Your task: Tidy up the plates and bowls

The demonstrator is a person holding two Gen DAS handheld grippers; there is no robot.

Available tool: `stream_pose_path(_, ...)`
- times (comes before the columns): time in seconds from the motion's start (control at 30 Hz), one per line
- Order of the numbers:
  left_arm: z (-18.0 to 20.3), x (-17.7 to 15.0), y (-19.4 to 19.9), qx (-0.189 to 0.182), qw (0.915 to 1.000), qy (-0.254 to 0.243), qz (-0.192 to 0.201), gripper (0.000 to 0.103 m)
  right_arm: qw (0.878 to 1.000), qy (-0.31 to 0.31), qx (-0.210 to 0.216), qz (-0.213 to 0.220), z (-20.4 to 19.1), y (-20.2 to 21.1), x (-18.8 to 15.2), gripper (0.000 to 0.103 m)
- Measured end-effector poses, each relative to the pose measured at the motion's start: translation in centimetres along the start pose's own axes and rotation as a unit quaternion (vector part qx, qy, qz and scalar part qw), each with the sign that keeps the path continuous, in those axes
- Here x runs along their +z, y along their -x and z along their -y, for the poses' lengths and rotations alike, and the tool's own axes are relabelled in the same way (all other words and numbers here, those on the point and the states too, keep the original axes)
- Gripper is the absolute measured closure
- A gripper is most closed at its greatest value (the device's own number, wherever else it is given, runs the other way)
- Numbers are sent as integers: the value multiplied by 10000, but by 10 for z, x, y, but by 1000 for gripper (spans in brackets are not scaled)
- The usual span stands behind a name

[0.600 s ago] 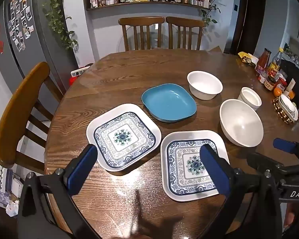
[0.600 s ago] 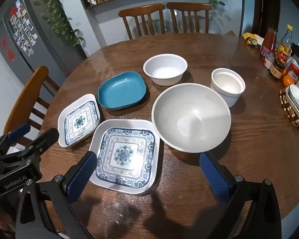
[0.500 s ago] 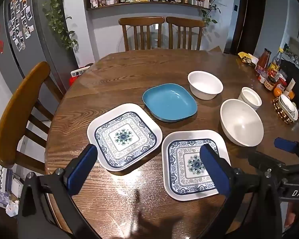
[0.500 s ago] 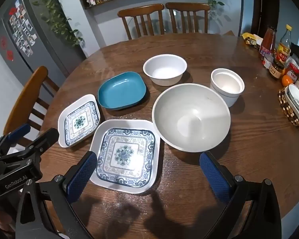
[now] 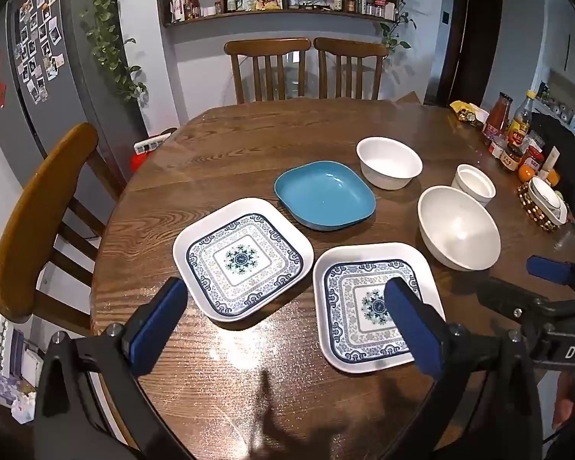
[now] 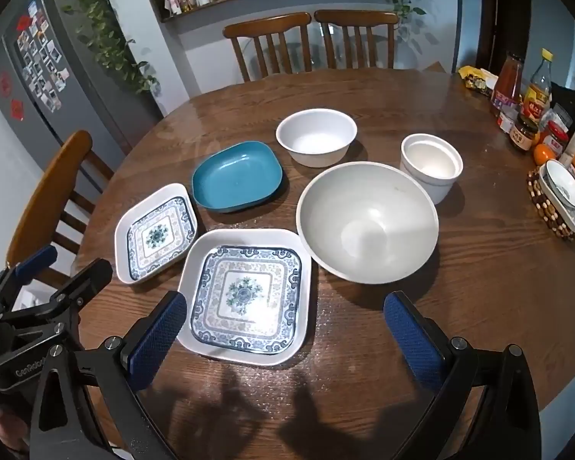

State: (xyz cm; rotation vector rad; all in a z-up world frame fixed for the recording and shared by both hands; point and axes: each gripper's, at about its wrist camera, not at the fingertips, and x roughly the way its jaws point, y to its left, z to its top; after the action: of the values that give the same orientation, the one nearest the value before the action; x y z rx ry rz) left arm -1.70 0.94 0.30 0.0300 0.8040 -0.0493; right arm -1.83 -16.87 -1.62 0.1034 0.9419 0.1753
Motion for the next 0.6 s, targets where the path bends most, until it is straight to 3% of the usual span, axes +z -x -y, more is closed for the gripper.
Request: stream_pose_path(0.6,-3,-6,2,-73,10000,-24,1,1,10000,39,-4,24,-10,1,-3,0)
